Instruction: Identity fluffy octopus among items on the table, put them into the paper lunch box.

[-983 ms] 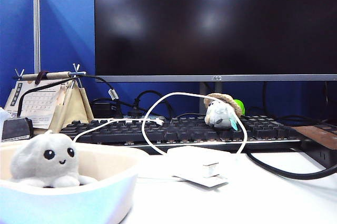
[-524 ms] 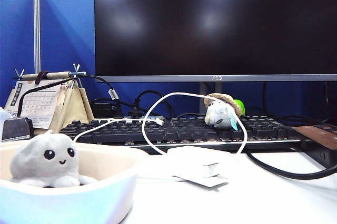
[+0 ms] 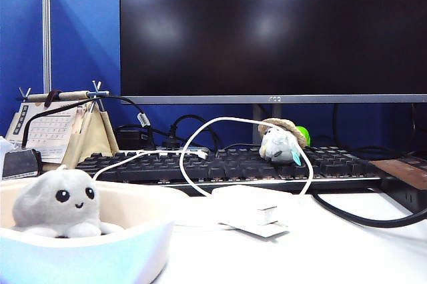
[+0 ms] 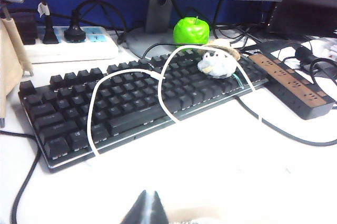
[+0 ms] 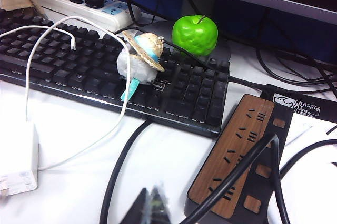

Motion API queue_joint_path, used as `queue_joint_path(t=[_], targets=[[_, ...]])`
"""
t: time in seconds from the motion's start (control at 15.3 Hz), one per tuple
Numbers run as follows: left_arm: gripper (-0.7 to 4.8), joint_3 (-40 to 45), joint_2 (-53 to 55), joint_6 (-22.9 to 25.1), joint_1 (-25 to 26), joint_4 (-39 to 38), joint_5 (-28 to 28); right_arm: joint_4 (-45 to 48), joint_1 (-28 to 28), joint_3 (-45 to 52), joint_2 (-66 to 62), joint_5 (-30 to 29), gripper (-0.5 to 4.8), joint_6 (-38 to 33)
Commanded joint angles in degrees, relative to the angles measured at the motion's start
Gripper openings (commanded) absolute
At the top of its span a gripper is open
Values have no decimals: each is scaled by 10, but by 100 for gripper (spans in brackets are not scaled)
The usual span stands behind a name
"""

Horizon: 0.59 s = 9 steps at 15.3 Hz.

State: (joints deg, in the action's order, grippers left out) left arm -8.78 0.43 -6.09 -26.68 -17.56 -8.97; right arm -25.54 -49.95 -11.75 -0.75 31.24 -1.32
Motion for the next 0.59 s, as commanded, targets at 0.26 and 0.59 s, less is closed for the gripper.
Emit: queue_joint_path(t=[0.26,0.59], targets=[[-4,0,0,-92,0,-99,-28,9,0,-2,0,-1,-6,-2],[-4,0,0,-91,0,-98,-26,9,0,-2,0,-1,-6,-2]])
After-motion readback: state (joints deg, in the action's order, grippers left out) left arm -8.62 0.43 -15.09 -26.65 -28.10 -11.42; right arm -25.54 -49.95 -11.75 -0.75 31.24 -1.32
